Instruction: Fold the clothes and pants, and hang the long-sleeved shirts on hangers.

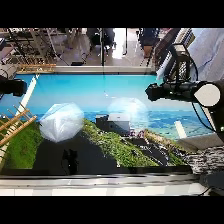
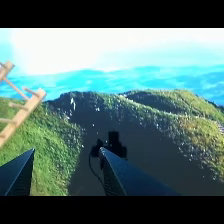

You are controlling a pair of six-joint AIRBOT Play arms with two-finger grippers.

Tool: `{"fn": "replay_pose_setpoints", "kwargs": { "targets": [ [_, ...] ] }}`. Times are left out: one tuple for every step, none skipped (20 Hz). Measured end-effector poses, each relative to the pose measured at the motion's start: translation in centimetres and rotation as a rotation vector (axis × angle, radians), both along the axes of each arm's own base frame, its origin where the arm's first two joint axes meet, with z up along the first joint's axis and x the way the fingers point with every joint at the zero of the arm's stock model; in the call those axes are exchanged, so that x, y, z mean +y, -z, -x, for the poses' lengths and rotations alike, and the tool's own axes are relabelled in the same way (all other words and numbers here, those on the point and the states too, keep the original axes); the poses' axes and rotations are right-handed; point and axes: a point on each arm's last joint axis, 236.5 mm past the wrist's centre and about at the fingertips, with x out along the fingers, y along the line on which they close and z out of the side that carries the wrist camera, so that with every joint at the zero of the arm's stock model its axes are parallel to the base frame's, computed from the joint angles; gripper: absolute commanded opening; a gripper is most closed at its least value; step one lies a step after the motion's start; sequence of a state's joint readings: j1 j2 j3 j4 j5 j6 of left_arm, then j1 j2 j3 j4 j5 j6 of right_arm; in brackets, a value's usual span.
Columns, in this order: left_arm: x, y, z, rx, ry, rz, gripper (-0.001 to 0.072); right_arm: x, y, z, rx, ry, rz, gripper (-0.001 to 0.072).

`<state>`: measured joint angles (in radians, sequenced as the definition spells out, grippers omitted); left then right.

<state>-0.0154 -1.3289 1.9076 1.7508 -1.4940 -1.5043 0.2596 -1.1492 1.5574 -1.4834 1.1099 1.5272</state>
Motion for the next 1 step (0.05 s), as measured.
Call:
{"fn": "replay_pose_setpoints", "kwargs": {
  "targets": [
    [0.02, -0.05, -0.06, -0.003, 0.0, -0.001, 0.0414, 0.23, 0.03, 0.05, 0.0, -0.005, -0.002, 0.0495]
  ]
}}
